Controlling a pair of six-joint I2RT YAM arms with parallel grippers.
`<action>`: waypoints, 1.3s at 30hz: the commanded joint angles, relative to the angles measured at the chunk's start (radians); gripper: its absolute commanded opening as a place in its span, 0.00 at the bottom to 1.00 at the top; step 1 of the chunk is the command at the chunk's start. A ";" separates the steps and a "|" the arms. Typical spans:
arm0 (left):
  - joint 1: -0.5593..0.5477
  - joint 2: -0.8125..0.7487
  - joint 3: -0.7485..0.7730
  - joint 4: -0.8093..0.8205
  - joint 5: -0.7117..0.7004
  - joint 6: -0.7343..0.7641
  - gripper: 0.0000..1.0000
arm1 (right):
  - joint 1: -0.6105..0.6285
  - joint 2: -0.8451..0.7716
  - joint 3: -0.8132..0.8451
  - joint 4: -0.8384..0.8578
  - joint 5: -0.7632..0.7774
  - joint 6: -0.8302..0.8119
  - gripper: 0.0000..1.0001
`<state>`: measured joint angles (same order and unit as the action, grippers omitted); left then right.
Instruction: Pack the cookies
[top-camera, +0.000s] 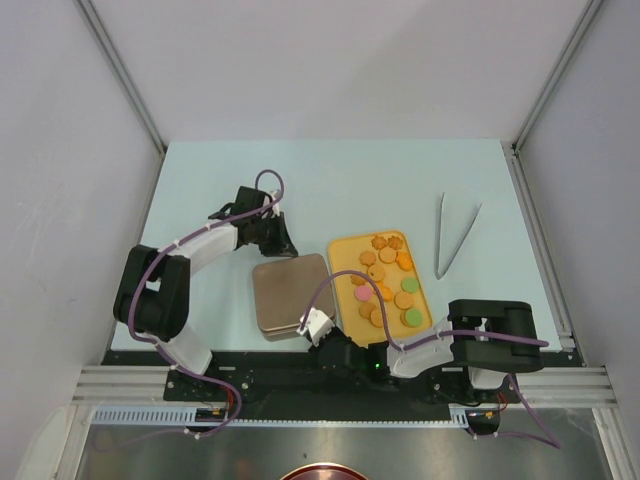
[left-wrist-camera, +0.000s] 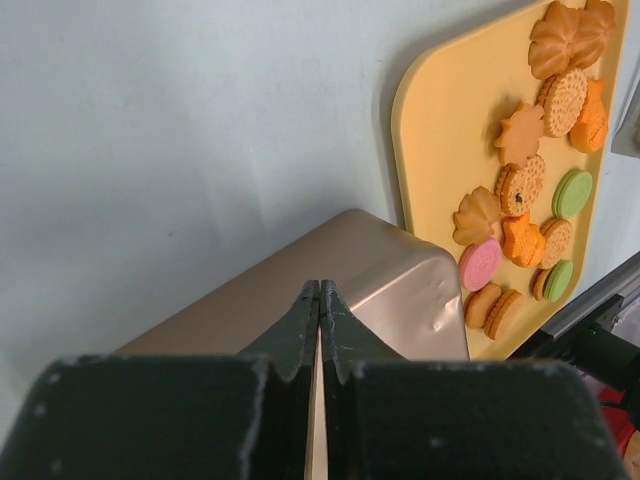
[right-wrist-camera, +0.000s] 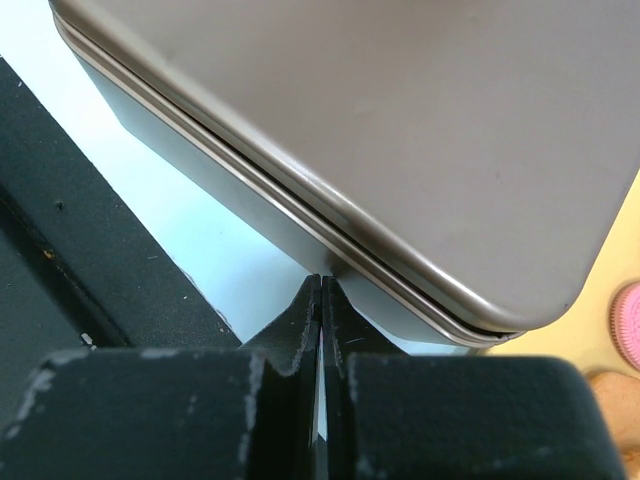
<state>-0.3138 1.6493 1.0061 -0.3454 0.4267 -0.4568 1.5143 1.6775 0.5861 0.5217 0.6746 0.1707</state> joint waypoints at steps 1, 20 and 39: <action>-0.022 -0.017 -0.012 -0.035 0.037 0.026 0.02 | -0.019 0.004 0.003 0.061 0.043 -0.007 0.00; 0.024 0.026 0.091 -0.155 -0.112 0.030 0.25 | 0.015 0.013 0.003 0.057 0.043 -0.004 0.00; -0.042 -0.034 0.012 -0.172 -0.112 0.052 0.01 | -0.037 0.036 0.009 0.103 0.017 -0.013 0.00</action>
<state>-0.3073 1.6527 1.0035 -0.4591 0.2626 -0.4240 1.5124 1.7061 0.5861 0.5499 0.6346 0.1600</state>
